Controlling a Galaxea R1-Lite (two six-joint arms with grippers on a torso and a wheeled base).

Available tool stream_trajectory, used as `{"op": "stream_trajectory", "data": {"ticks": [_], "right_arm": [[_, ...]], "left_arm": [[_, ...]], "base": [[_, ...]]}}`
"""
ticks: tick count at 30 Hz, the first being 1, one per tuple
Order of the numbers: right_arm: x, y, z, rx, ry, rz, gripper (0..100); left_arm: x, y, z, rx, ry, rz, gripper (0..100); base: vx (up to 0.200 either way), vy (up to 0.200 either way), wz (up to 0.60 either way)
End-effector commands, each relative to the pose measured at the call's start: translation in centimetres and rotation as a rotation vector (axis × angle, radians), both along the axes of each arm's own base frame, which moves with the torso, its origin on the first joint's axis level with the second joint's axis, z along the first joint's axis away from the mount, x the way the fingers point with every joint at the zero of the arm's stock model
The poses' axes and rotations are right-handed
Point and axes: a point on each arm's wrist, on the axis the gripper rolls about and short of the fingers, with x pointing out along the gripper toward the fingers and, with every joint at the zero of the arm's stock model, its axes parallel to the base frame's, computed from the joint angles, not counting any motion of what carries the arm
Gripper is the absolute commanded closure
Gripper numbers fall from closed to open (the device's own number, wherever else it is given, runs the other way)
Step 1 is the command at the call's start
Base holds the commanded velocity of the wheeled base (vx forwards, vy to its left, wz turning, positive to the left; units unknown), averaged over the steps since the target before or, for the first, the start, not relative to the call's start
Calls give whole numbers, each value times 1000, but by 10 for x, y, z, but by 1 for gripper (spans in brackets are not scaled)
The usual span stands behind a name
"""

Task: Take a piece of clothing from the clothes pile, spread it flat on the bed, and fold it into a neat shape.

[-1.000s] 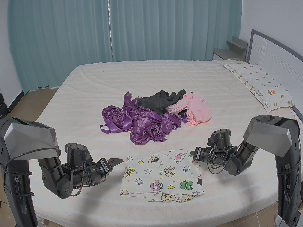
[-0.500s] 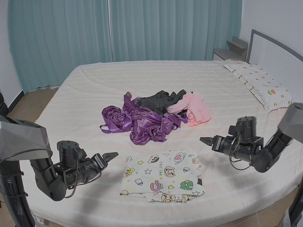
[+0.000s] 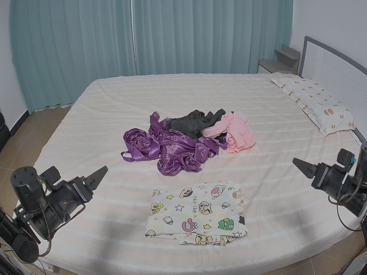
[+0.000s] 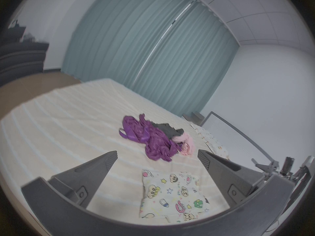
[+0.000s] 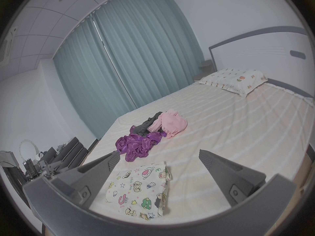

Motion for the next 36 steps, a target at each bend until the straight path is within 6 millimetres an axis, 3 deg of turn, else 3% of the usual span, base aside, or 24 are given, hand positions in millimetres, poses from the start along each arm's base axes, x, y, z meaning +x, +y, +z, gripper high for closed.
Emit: {"op": "stream_trajectory", "data": {"ticks": [1, 7, 13, 21, 26, 33, 36], "right_arm": [[-59, -20, 4, 1, -73, -23, 0], [-92, -31, 6, -11, -86, -28, 0], [-125, -43, -5, -141, -91, -36, 0], [-137, -50, -8, -236, -135, -145, 0], [-157, -53, -18, -353, -178, -173, 0], [-181, -55, -39, -514, -225, -157, 0], [-186, -56, -43, -559, -246, -157, 0]], "left_arm": [[-36, 12, 18, 64, -102, 83, 0], [-56, 19, 28, 146, -147, 133, 0], [-84, 29, 31, 258, -140, 171, 0], [-110, 38, 38, 356, -166, 228, 0], [-144, 48, 40, 487, -209, 245, 0], [-179, 58, 28, 645, -209, 274, 0], [-184, 60, 24, 678, -201, 279, 0]], "base": [[0, 0, 0], [0, 0, 0], [0, 0, 0], [0, 0, 0], [0, 0, 0], [0, 0, 0], [0, 0, 0]]}}
